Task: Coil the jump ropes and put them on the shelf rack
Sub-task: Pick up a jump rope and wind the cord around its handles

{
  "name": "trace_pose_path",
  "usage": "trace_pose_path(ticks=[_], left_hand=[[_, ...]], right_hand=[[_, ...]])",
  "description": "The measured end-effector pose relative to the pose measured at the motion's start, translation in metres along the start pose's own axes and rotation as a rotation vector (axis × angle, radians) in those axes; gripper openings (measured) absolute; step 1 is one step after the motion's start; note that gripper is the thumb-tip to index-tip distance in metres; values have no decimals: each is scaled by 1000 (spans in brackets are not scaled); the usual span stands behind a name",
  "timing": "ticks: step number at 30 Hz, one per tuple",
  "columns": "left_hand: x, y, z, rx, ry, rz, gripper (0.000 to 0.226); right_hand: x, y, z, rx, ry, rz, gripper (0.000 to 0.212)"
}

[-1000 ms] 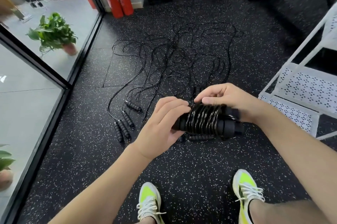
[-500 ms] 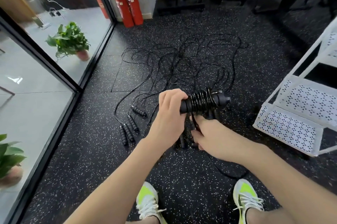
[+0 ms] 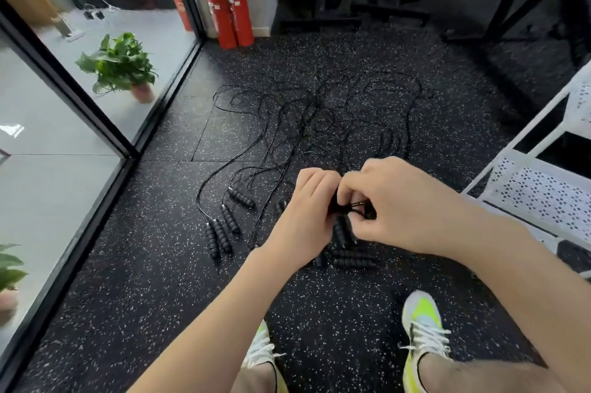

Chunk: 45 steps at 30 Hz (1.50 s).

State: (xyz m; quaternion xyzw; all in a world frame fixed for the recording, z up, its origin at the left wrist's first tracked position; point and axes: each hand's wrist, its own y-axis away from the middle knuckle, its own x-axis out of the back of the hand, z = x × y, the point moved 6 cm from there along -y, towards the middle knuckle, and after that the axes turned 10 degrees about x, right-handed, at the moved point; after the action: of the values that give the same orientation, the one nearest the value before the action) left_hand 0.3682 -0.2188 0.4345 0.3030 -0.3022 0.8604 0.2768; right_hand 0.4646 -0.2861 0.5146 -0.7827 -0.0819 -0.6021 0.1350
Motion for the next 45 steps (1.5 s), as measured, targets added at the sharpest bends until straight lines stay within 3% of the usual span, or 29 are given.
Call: trace_pose_path(ticks=[7,12,16,21,22,24,25,26,29,32,34,39,42,45], left_hand=[[-12,-2,12,73,69,-150,57],[-9,-2,23,125,170,-80,67],[-8,-1,25,84,190,-40,69],[-8,5,18,157,242,37,89],[-8,4,19,111,216,62,88],[-9,4,19,19,183,135,78],[-8,4,17,38,203,168,75],[-8,2,15,95,246,193,73],[-6,-4,7,276,351,257,65],[-6,-12,-1,472,445,293,51],[-11,-13,-11,628,529,294,40],[-26,-16,-40,911,889,296,22],[-31,-21,-39,949,1119,227,9],[-33,-22,-38,947,1204,198,11]], right_hand=[[18,3,56,110,-154,49,8],[5,6,93,-78,-778,81,8],[-22,17,120,-213,-1067,259,13],[-74,26,116,-312,-1331,333,12],[-83,28,114,-352,-1454,382,13],[-95,30,106,-362,-1624,421,46],[-97,29,101,-334,-1654,433,62],[-97,26,99,-340,-1655,485,65],[-95,18,95,-433,-1704,634,18],[-91,17,87,-507,-1774,687,28],[-85,16,83,-485,-1706,687,26],[-74,19,81,-536,-956,633,19],[-60,14,70,-402,-661,691,17],[-57,12,68,-291,-488,685,32]])
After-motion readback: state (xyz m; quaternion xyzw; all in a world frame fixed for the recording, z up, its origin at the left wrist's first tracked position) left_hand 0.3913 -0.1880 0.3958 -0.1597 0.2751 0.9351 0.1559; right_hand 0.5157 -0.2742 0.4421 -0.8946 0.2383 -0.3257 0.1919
